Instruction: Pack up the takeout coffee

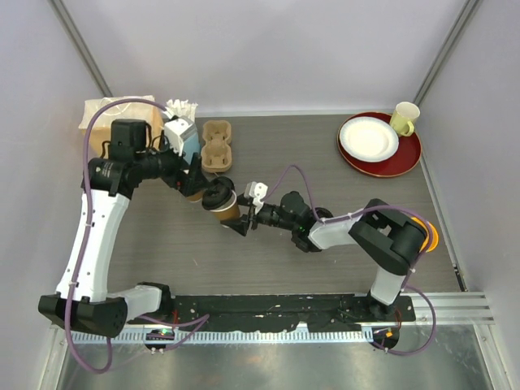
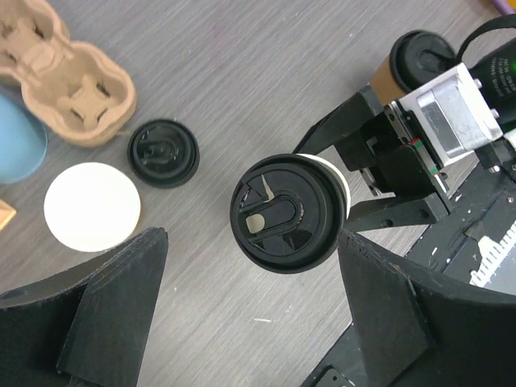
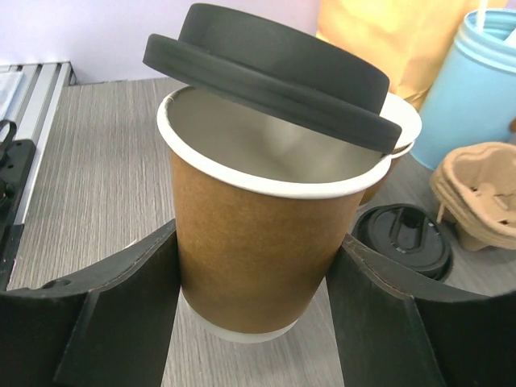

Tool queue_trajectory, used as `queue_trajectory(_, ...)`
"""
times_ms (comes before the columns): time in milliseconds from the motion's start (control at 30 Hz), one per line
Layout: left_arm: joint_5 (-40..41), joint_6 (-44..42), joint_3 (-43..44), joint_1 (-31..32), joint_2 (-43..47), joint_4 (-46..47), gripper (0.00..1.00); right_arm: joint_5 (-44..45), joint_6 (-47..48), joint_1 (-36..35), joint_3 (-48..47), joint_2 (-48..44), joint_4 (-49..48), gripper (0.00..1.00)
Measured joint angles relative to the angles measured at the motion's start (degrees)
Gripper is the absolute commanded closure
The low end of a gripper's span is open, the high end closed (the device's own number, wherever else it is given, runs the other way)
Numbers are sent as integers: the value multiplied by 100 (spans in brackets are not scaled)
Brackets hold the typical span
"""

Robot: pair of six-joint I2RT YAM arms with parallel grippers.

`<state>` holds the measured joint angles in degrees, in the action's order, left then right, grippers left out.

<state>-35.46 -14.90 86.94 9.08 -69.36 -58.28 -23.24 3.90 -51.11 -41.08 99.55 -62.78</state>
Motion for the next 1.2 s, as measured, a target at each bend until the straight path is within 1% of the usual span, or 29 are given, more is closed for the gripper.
queue_trajectory(133,63,9,-389,-142,103,39,6,9,57,-129,-9,350,-153,52)
queue_trajectory(167,26,-2,-494,-168,133,46,2,4,59,-153,-24,442,-179,52)
queue_trajectory(300,-90,-28,-892,-170,262,94,2,-2,55,-210,-251,870,-284,52)
queue_trajectory(600,192,-243,-1897,-173,306,452,8,-42,-39,-254,-1064,1956,-605,53)
queue_trajectory(900,354,-402,-2192,-173,247,793,12,-90,-81,-317,-1410,2380,-638,53)
queue_trajectory(1100,352,-503,-2354,-170,63,824,15,-136,-74,-337,-1438,2592,-640,53)
queue_trajectory(1200,345,-516,-2415,-170,48,815,16,-133,-74,-354,-1447,2710,-654,53)
